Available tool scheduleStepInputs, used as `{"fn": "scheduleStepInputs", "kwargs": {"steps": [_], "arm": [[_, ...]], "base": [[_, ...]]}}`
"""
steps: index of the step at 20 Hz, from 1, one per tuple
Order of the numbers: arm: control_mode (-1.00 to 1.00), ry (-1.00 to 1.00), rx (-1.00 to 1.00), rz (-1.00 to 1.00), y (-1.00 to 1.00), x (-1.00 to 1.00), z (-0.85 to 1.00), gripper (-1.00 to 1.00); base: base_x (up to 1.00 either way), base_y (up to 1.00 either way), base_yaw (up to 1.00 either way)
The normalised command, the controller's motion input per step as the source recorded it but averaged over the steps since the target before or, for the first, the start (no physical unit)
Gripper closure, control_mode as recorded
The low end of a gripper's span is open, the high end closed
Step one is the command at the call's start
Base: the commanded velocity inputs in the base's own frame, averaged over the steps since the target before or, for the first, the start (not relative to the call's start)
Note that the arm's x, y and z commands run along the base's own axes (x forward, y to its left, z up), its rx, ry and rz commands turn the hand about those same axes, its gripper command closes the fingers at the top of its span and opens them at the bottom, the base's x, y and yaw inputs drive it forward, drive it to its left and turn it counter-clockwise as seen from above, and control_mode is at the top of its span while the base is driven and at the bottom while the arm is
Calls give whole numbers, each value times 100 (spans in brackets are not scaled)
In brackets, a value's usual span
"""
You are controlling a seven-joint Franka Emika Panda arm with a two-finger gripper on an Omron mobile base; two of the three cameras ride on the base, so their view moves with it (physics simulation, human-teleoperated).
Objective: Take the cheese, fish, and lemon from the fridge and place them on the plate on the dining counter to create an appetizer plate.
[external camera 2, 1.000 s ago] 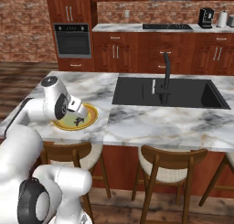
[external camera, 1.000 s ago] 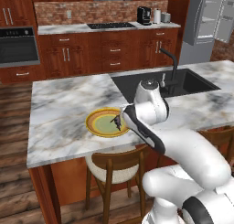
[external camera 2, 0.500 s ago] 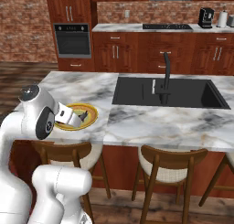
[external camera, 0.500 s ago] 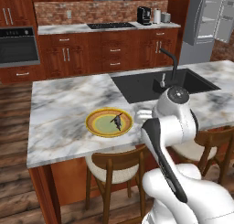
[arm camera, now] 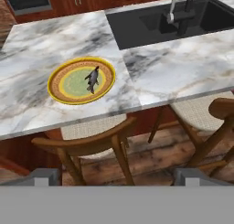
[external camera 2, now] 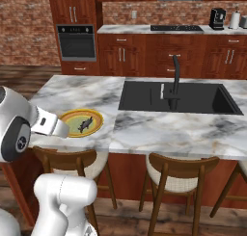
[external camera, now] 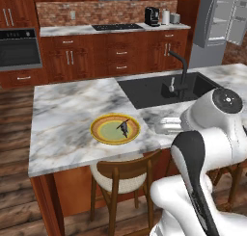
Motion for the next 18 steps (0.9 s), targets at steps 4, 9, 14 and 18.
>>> {"fn": "scheduleStepInputs", "kwargs": {"steps": [4,9,14,18], "arm": [[-100,-11,0,19,-16,-100,39,-100],[-100,-2,0,18,-44,-80,2,-100],[100,0,0,0,0,0,0,-100],[100,0,0,0,0,0,0,-100]], "base": [[0,0,0],[0,0,0],[-6,-95,2],[0,-100,-1]]}}
